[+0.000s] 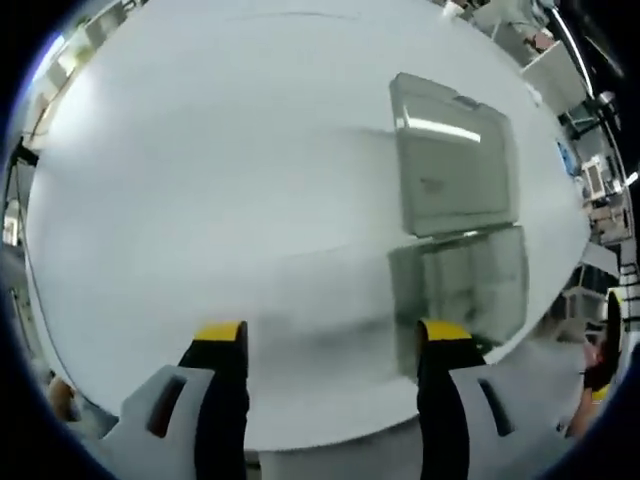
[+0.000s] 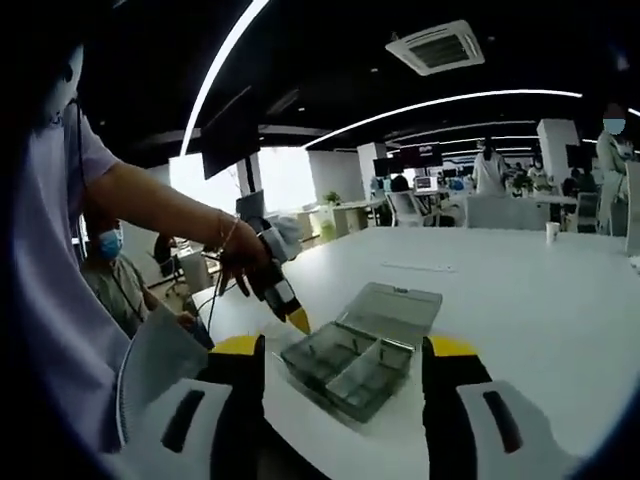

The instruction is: Insert the divider into the dual guide fixture by aligning both edges with the guide slots and pushing it downward to the bottom, including one-sided entry, uneven engagement, binding, and posture correction.

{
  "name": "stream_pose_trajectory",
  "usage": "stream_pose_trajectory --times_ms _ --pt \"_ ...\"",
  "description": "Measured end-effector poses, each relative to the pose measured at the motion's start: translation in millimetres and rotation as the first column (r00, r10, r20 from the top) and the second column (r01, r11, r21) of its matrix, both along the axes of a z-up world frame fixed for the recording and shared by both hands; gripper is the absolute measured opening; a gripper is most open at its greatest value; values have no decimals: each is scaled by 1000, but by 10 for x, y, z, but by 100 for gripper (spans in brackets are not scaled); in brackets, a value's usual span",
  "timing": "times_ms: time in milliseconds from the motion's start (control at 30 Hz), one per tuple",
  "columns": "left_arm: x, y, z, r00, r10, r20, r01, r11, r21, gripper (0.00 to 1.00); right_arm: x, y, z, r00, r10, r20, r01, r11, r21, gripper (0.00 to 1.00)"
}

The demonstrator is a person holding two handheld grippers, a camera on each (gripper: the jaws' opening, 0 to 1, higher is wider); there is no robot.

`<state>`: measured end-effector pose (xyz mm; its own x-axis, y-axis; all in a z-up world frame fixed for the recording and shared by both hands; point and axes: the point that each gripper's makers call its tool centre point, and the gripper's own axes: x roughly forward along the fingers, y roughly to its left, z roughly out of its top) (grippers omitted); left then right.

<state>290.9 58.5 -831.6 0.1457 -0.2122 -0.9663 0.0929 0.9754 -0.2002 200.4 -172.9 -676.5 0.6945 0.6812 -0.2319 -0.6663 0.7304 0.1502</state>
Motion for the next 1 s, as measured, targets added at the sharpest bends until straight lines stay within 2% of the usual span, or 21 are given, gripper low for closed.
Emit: stream_pose_trajectory --times_ms 33,167,267,300,333,367,433,533,700,900,1000 --pt "-9 6 0 1000 0 -11 0 1000 10 66 11 1 17 1000 2 -1 -2 1000 3 76" --pt "-18 13 -30 999 12 -34 -10 999 36 66 45 9 81 1000 18 3 -18 999 -36 75" --pt "-33 6 -17 998 22 -50 -20 999 41 65 75 25 103 999 41 -21 -42 997 -58 75" --pt "-30 10 -14 999 18 -50 -16 999 47 65 74 -19 33 997 35 -70 -42 993 -109 73" --pt "-32 6 -7 999 13 -47 -10 999 49 65 76 6 50 996 56 -64 -63 991 -116 73" --pt "-38 7 -4 999 19 -48 -16 999 52 66 90 38 100 997 69 -38 -73 992 -107 74" --pt "-20 0 0 999 18 -40 -16 999 42 65 93 47 108 995 81 -50 -86 989 -120 74" --pt "-13 -3 22 998 54 -35 -54 998 21 64 104 33 114 996 85 -38 -89 987 -135 74" --pt "-26 -22 -1 998 39 -44 -38 999 35 62 126 9 129 995 88 -40 -93 987 -131 74" --pt "-38 14 -22 998 45 -46 -43 998 46 64 132 18 136 995 96 -39 -101 986 -131 72" --pt "-65 -59 -46 998 27 -60 -25 999 46 57 134 27 128 994 100 -42 -105 985 -134 71"
